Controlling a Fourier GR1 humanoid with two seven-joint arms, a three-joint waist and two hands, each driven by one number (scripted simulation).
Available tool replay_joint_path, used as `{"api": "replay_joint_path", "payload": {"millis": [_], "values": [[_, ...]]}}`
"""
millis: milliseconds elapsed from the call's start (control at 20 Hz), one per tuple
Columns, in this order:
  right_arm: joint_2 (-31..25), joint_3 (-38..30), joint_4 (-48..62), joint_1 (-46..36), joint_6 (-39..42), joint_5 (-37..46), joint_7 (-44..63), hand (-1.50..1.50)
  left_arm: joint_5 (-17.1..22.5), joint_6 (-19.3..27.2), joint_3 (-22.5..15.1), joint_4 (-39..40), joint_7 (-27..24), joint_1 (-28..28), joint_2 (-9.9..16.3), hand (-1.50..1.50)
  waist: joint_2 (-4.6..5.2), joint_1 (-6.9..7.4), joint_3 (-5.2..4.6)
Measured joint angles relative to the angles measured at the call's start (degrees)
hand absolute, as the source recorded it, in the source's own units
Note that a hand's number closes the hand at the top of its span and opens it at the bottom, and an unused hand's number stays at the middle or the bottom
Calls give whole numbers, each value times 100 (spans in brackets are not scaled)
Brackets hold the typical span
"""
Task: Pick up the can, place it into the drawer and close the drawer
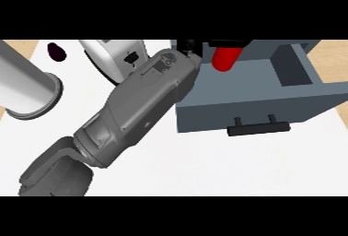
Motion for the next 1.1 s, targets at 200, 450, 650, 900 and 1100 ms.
{"api": "replay_joint_path", "payload": {"millis": [200,450,650,900,1100], "values": [[24,50,4,-91,-35,74,11,-150,169,116,-137,176,-104,-41,1,-150,12,-21,0],[-20,1,53,-136,-16,128,-6,-150,363,161,-235,323,-244,-37,0,-150,12,-21,0],[41,48,128,-195,24,227,-85,-150,553,276,-346,312,-399,5,-1,-150,22,-50,0],[-81,-26,-25,-286,94,376,-211,-150,750,274,-366,401,-530,-75,0,-150,33,-71,1],[-363,-78,-203,-535,277,940,-579,-150,903,331,-387,230,-714,-43,-1,-150,29,-29,-1]]}}
